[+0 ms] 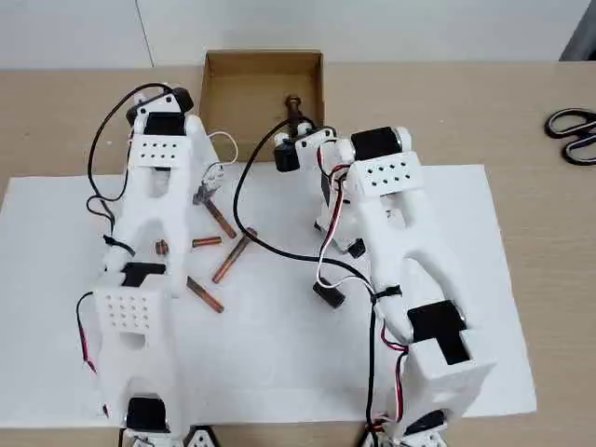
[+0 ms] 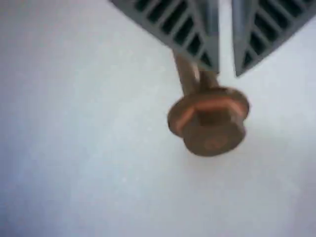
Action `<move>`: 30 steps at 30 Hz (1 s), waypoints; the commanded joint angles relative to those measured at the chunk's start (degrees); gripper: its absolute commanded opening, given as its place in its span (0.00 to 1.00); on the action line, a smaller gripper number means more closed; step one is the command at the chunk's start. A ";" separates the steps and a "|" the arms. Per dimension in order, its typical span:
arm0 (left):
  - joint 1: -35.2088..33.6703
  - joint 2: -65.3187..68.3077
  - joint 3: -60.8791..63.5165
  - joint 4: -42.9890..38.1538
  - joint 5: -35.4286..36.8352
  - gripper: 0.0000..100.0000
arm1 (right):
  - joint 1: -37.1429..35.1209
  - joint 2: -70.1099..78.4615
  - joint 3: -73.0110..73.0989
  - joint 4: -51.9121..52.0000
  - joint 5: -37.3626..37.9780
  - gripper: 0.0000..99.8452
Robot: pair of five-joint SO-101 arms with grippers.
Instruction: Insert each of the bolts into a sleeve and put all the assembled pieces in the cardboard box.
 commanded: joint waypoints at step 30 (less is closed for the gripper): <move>0.00 7.12 -4.97 2.46 0.35 0.09 | 0.40 -3.56 -0.26 0.31 0.00 0.01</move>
